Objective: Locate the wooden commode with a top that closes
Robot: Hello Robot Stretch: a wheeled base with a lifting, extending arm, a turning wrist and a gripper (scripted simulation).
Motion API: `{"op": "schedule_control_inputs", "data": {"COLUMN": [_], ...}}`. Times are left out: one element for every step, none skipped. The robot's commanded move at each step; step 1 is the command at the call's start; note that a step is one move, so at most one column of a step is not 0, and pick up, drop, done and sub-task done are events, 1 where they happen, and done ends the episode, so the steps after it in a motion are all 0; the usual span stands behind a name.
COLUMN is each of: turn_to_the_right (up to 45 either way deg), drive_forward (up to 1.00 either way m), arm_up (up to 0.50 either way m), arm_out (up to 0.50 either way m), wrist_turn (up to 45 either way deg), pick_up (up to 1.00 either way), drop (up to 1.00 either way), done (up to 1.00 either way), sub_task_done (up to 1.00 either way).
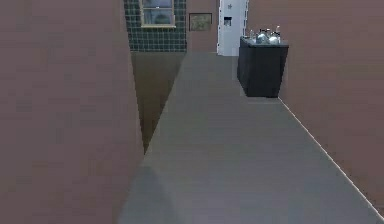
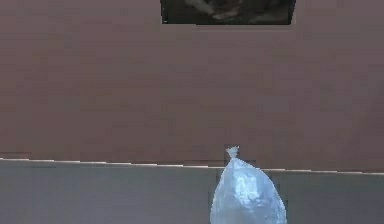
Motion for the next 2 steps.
{"op": "schedule_control_inputs", "data": {"turn_to_the_right": [0.0, 0.0], "drive_forward": [1.00, 0.95], "arm_up": [0.00, 0.00], "arm_out": [0.00, 0.00], "wrist_turn": [0.0, 0.0], "pick_up": [0.00, 0.00], "drop": [0.00, 0.00], "done": [0.00, 0.00], "sub_task_done": [0.00, 0.00]}}
